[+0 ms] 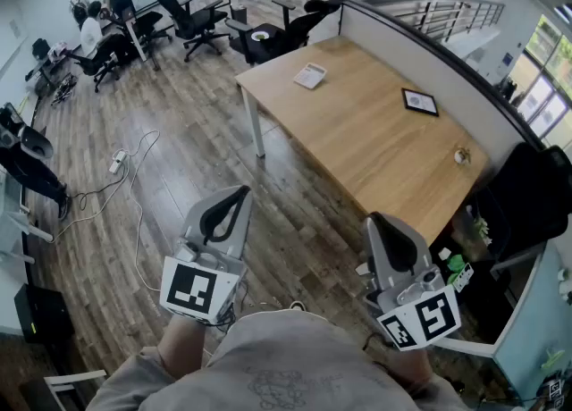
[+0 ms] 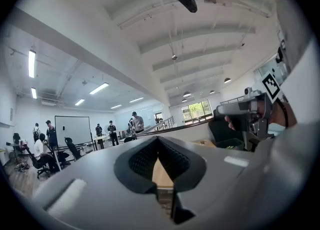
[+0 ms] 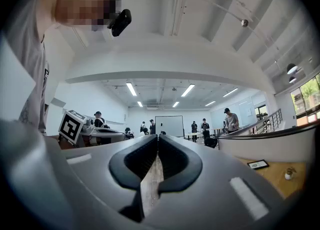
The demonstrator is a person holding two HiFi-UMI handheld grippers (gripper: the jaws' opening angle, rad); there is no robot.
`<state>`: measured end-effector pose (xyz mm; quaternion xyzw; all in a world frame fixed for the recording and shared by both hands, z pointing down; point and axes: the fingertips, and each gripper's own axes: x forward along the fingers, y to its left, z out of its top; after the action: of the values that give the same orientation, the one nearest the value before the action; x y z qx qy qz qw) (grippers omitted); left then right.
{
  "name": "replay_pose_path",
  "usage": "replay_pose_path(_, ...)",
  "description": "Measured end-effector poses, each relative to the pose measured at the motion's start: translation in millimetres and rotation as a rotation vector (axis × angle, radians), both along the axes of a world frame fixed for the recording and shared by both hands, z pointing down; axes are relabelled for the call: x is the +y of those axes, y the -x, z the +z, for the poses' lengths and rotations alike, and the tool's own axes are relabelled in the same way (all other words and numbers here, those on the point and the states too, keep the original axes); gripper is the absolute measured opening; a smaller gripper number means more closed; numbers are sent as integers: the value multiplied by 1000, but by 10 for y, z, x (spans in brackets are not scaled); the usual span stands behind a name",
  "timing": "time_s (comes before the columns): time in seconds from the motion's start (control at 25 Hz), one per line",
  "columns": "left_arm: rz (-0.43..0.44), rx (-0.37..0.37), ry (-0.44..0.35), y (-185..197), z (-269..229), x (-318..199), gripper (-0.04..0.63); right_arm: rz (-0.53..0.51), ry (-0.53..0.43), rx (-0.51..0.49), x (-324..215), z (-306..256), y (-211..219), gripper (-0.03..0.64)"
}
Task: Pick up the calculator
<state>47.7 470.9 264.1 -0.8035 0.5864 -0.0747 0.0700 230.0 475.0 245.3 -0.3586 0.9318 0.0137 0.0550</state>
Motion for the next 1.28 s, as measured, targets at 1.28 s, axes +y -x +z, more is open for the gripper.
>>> replay_pose_path(1.28,-33,-3,44,360,183,-816,2,54,61,-63,-1066,209,218,218)
